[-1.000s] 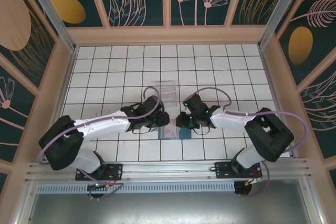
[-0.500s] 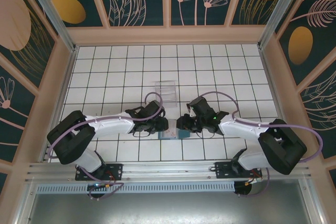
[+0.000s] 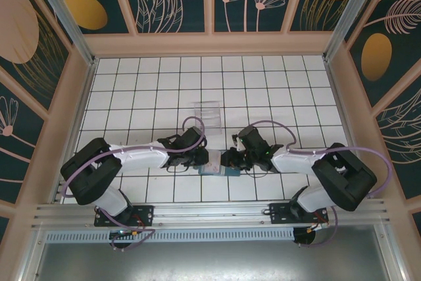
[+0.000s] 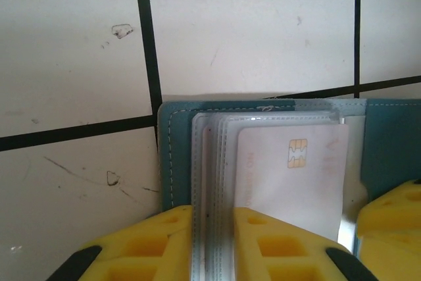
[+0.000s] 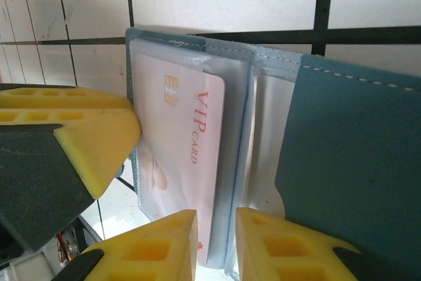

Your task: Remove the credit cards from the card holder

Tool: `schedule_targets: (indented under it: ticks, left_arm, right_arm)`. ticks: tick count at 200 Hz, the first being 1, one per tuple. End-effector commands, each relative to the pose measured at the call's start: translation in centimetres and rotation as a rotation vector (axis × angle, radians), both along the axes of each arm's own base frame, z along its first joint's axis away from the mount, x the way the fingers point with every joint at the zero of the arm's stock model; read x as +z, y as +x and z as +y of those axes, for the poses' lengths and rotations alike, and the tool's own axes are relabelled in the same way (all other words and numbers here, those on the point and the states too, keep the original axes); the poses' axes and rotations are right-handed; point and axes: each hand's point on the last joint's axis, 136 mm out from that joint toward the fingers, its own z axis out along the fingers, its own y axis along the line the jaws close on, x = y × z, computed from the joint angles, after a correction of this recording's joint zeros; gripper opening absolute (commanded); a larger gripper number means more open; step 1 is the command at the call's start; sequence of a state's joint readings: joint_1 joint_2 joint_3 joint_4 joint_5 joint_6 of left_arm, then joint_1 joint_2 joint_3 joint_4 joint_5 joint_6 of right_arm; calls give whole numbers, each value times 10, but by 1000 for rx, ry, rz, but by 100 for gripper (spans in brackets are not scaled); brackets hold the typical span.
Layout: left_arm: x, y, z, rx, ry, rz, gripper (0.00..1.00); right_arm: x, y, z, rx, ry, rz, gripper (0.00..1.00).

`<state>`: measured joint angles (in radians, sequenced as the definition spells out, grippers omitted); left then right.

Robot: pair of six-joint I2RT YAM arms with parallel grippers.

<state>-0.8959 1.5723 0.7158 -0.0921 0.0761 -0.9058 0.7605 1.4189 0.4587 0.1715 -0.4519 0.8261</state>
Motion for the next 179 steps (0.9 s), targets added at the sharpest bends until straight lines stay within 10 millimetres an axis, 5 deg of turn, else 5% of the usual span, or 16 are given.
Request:
schedule_targets:
  ticks: [1,179]
  left_arm:
    - [-29,-18,16,-22,75,82,19]
    - [-30,-20,14,-23,67,97,18]
  right_arm:
    - [1,0,6,20,44,-4,22]
    - [-6,-1,-2,-44,46,11,21]
